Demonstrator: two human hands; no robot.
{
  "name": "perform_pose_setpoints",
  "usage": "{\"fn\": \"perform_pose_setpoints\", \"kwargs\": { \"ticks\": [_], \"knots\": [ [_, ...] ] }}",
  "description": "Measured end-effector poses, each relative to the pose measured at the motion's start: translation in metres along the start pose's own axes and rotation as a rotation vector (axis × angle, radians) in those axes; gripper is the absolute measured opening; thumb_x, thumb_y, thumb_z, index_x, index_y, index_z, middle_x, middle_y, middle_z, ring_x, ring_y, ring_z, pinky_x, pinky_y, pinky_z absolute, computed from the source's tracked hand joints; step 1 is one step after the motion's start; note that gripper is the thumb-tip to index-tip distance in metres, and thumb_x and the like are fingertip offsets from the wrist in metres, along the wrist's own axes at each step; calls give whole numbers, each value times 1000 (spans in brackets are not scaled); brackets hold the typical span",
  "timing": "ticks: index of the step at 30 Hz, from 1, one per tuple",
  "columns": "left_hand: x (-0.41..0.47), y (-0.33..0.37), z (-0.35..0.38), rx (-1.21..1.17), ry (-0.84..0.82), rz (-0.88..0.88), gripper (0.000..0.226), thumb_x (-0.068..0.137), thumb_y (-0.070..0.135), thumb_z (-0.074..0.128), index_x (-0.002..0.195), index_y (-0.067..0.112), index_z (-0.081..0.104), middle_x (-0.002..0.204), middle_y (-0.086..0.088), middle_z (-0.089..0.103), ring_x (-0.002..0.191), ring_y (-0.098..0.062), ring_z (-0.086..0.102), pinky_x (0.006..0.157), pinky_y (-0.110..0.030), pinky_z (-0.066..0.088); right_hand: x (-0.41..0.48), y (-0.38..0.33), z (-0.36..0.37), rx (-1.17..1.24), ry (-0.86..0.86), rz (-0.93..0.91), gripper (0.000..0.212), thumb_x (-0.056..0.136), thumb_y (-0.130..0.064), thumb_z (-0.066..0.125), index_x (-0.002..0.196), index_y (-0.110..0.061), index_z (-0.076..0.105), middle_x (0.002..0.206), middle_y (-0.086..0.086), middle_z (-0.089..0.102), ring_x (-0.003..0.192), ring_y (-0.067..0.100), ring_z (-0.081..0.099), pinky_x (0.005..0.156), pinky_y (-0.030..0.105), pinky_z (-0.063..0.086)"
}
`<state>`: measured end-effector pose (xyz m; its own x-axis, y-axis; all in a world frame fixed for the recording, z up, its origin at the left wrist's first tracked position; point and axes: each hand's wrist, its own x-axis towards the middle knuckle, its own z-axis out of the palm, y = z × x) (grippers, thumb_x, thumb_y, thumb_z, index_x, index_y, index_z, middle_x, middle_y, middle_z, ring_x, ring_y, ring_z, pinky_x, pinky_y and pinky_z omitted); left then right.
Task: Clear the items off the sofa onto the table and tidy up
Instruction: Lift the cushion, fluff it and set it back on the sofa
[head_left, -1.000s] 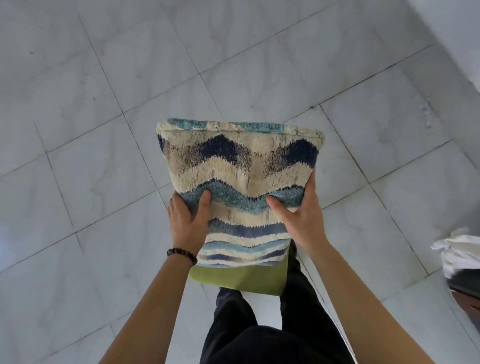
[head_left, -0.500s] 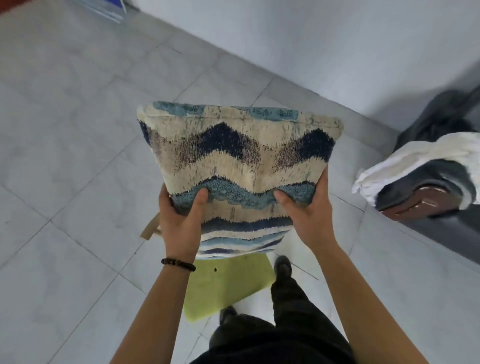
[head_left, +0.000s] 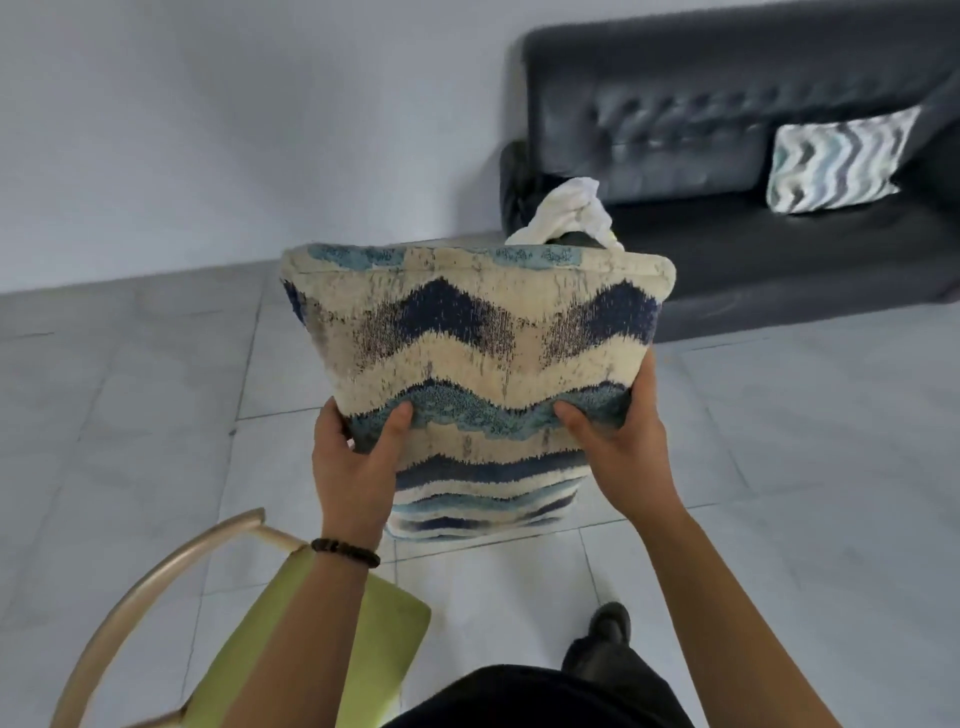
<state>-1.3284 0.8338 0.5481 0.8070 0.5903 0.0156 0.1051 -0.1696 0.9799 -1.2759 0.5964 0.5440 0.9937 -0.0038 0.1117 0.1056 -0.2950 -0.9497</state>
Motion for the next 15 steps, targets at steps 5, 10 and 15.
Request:
{"fn": "perform_pose_setpoints", "kwargs": {
  "ticks": [5,10,15],
  "knots": [
    [-12,32,165,33,-100,69,45,81,35,75,119,17,56,118,-6,53,101,-5,55,91,-41,53,51,50,-126,-15,143,35,92,87,-16,73,155,-26,12,128,-12,60,106,-8,60,87,17,52],
    [-18,76,298,-6,-166,169,44,83,34,72,116,13,51,122,-5,45,115,-9,47,91,-35,53,111,73,-231,12,297,6,88,89,-13,71,155,-23,14,121,-21,59,103,-10,59,80,8,48],
    [-6,100,391,-82,-333,161,42,89,24,65,124,20,43,114,13,59,102,0,61,88,-29,55,170,107,-298,23,380,-10,88,89,-11,71,155,-20,15,117,-38,54,107,-12,57,82,7,46]
  ]
}}
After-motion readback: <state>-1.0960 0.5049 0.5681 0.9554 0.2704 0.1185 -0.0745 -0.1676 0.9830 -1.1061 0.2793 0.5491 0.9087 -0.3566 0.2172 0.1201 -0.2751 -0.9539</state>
